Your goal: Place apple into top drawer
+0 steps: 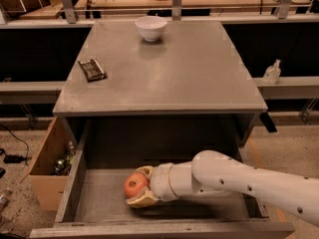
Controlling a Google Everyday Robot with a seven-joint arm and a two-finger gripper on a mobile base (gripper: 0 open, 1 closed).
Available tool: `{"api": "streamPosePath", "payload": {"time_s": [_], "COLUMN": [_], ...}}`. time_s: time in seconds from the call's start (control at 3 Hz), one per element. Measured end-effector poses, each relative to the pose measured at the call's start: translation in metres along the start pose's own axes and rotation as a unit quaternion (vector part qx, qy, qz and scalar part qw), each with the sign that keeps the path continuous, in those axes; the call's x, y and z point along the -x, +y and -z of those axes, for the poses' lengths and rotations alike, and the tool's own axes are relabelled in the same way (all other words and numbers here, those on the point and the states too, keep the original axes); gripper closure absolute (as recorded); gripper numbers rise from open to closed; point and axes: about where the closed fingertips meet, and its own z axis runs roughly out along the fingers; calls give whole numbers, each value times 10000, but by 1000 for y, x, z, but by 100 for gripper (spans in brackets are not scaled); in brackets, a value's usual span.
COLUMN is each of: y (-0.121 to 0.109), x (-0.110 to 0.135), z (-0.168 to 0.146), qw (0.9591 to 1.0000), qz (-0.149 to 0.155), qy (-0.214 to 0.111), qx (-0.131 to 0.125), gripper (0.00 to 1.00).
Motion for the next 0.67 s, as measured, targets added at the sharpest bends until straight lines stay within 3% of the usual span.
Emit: {"api": "streamPosePath", "payload": {"time_s": [0.33, 0.67], "y": [1, 2], "x": [0, 1], "z": [-1, -2], "qw": [10000, 10000], "qz": [5, 10], "qy": [-1, -3], "qx": [12, 24], "gripper": [15, 0]}}
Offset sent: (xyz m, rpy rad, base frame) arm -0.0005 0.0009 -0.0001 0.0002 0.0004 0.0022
